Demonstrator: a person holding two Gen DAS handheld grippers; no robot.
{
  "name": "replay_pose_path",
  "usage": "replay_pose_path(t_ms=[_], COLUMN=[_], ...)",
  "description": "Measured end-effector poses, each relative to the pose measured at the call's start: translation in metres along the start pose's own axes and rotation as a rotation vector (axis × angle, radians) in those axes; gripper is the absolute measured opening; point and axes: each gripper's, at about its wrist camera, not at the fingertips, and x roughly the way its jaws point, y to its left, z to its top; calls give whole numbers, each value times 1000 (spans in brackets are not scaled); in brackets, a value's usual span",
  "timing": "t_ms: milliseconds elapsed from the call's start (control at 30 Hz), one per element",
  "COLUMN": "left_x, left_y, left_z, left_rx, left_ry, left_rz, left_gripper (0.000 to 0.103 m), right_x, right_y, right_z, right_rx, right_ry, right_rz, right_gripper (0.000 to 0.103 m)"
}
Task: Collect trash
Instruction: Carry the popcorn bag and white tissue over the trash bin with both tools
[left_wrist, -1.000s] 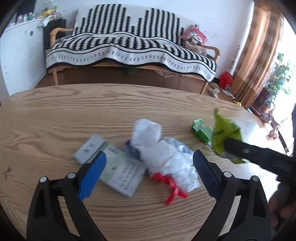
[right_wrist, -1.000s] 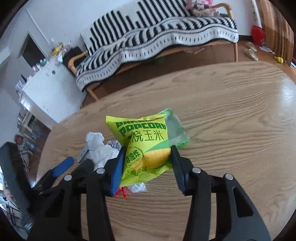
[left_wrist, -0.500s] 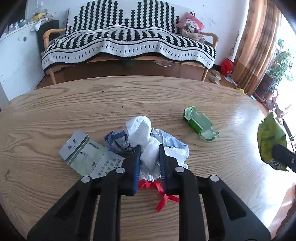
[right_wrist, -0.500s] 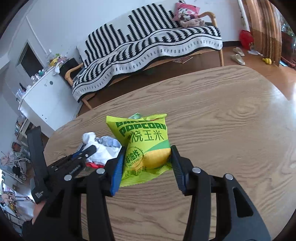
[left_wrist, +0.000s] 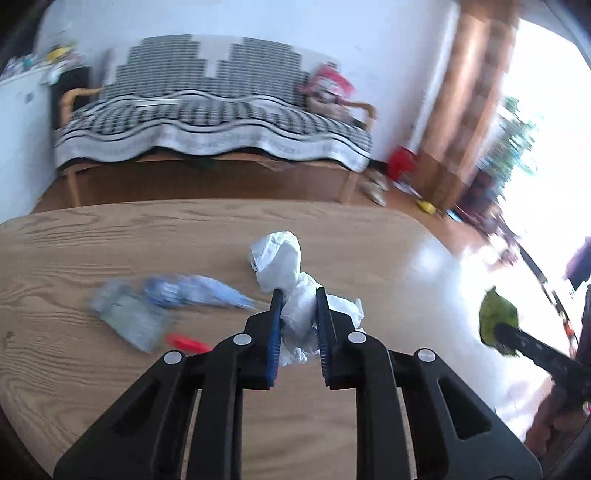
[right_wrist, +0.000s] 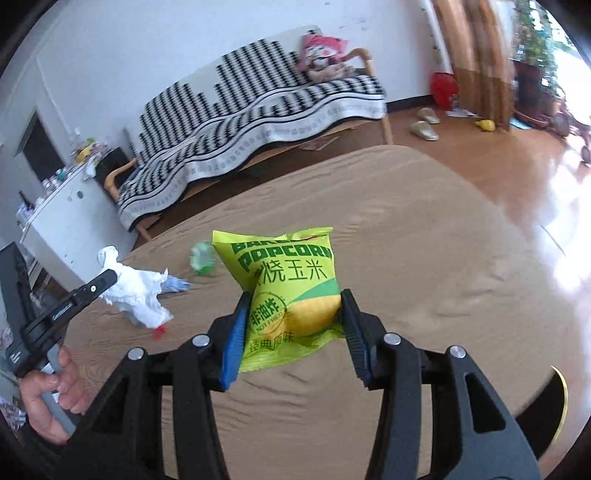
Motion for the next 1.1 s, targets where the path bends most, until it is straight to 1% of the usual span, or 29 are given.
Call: replay_pose_path(t_ms=[33, 67, 100, 133, 167, 200, 233, 267, 300, 367, 433, 500, 567, 700, 800, 867, 1000, 1100], left_x=[2, 5, 6, 8, 9, 11, 12, 13, 15, 17, 20, 26, 34, 53, 68, 75, 86, 94], left_y=[-13, -39, -54, -78, -90, -114, -130, -146, -169, -200, -236, -271, -298, -332, -346, -353, -360, -362], left_z=[-3, -10, -15, -24, -28, -39, -46, -55, -67, -85, -106, -131, -153, -191, -207, -214, -222, -218], left_rx=[19, 61, 84, 119, 139, 169, 187, 209, 240, 289, 339, 380, 423, 473, 493, 509, 524, 536], left_ry=[9, 26, 33, 45, 52, 68, 80, 92, 106, 121, 148, 186, 220, 284, 319, 326, 341, 336], left_rz=[-17, -51, -71, -101, -118, -155, -181, -207, -238, -279, -329, -384, -416, -448, -462, -461, -474, -489], left_gripper=[17, 17, 17, 17, 17, 17, 17, 17, 17, 17, 17, 17, 17, 17, 17, 17, 17, 18], right_x=[-7, -18, -25, -36, -46, -54, -68, -75, -82, -100, -116, -128, -138, -151, -154, -155, -151, -147], right_y=[-12, -28, -41, -60, -76, -92, -117, -131, -149, -189, -221, -245, -262, -284, -290, -296, -292, -291], right_z=[-3, -8, -12, -19, -26, -33, -46, -54, -62, -84, -104, -122, -137, -150, -157, -161, -155, -148], right_rx=[9, 23, 33, 52, 69, 89, 122, 144, 174, 249, 317, 381, 425, 473, 488, 497, 500, 506], right_ry=[-6, -16, -23, -34, -41, -46, -51, -51, -49, -43, -39, -27, -24, -31, -21, -16, -11, -15], right_rz=[-16, -40, -57, -89, -115, -138, -173, -189, -206, -254, -293, -326, -351, -367, -372, -372, -373, -373], right_gripper=[48, 48, 48, 48, 48, 48, 48, 48, 48, 48, 48, 48, 48, 48, 48, 48, 48, 48])
